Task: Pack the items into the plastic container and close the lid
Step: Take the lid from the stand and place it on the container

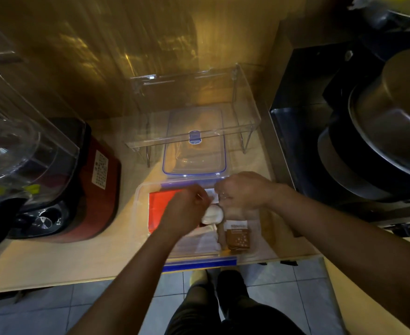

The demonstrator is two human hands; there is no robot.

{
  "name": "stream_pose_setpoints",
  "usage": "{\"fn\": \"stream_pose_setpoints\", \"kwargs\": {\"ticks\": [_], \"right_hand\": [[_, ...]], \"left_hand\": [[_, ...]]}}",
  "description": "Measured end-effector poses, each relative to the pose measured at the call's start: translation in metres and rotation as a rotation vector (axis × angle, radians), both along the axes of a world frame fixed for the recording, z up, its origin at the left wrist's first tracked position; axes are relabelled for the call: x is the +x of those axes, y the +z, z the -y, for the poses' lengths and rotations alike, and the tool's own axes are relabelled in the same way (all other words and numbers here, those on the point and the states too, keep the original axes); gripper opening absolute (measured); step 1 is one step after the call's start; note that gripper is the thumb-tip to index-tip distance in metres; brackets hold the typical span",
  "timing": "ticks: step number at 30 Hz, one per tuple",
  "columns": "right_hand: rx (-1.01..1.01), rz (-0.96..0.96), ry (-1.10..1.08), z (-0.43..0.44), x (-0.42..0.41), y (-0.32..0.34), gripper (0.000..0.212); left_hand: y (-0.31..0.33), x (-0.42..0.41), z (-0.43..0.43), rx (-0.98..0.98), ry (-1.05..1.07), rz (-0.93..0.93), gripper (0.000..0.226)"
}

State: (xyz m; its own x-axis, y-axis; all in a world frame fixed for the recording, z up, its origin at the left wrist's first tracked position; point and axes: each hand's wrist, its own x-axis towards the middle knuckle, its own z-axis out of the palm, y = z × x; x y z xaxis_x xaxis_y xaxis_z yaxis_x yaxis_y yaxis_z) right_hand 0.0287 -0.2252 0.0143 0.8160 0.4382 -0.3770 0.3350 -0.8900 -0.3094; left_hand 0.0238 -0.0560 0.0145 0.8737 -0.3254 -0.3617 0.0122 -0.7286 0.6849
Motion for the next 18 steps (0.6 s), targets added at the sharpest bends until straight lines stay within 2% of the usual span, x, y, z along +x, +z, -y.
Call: {"fn": "stream_pose_setpoints", "kwargs": {"ticks": [3,5,8,12,16,18], "right_hand": [[0.145,0.063,-0.179,0.005,0.009,0.007,0.012],[0.239,0.108,-0.343,0.006,0.015,0.007,0.015],[0.262,0.152,-0.536,0.007,0.027,-0.003,0.021],[0.372,0.029,-0.872,0.007,0.046,-0.015,0.032],[0.297,-0.101,-0.900,0.009,0.059,-0.021,0.028],[0.349,-0.151,-0.934,0.008,0.062,-0.021,0.018]], "left_hand": [[0.010,0.028,-0.021,0.035,0.094,0.203,0.010],[0.009,0.047,-0.033,0.101,0.095,0.295,0.018],[0.002,0.072,-0.046,0.184,0.109,0.338,0.033],[-0.009,0.103,-0.056,0.260,0.188,0.152,0.048],[-0.018,0.125,-0.058,0.296,0.128,-0.013,0.057],[-0.023,0.130,-0.058,0.292,0.103,-0.094,0.059]]}}
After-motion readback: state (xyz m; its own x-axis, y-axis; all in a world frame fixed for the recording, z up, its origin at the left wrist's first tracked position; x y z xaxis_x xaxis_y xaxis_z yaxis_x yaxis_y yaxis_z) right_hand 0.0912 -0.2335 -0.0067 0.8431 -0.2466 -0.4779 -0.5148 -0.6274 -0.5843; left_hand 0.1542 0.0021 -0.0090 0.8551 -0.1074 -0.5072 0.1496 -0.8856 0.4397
